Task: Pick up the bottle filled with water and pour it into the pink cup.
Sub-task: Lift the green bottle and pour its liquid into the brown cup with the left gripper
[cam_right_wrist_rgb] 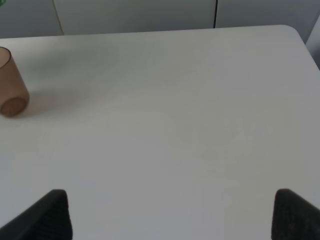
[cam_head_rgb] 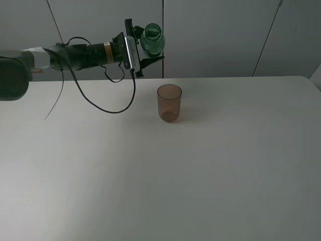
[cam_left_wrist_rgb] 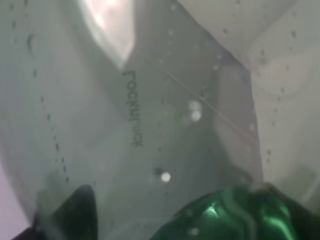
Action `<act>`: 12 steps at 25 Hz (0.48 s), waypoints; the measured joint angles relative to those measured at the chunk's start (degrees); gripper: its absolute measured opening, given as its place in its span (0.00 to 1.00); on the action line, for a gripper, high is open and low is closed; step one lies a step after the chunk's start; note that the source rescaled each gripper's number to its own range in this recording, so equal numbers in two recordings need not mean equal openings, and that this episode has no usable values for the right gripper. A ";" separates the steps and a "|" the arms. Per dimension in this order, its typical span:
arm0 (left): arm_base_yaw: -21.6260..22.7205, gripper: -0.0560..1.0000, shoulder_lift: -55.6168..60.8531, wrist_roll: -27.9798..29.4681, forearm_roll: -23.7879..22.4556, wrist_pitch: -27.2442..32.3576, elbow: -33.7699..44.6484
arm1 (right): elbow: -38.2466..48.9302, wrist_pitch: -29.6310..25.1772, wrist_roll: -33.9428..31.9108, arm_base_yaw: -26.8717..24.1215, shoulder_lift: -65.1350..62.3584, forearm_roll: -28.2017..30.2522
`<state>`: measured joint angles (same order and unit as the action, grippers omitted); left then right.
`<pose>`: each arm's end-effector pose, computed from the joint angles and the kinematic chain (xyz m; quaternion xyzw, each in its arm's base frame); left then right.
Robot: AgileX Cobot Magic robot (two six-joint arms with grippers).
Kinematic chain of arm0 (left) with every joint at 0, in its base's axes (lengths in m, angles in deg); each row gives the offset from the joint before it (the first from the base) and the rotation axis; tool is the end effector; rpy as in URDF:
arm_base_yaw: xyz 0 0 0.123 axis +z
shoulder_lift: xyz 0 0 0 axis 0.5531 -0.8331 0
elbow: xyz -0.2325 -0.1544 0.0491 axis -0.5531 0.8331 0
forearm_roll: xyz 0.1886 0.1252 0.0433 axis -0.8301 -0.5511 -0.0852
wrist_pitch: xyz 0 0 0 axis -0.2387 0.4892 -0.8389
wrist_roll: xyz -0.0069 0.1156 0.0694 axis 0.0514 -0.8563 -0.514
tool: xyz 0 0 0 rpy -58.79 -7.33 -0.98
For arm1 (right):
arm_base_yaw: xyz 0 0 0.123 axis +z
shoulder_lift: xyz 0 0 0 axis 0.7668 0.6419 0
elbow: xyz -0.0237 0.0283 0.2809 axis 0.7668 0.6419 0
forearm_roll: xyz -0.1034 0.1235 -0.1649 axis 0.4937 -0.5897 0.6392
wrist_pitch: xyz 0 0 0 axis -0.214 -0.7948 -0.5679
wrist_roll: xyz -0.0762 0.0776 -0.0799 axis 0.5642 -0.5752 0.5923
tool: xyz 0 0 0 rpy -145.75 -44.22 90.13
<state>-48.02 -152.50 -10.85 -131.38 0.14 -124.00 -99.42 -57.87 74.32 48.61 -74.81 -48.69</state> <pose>0.5155 -0.2507 0.1426 0.6153 0.3250 -0.1260 0.7070 0.0143 0.0019 0.2437 0.0145 0.8607 0.0055 0.5089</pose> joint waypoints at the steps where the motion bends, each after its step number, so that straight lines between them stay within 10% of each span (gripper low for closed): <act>1: -0.12 0.08 -0.91 -0.11 -0.09 0.00 -1.51 | 0.00 0.00 0.00 0.00 0.00 0.00; 12: -2.06 0.08 -7.49 -1.78 -2.01 2.53 -12.99 | 0.00 0.00 0.00 0.00 0.00 0.00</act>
<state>-50.08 -159.99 -12.62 -133.39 2.67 -137.00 -99.42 -57.87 74.32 48.61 -74.81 -48.69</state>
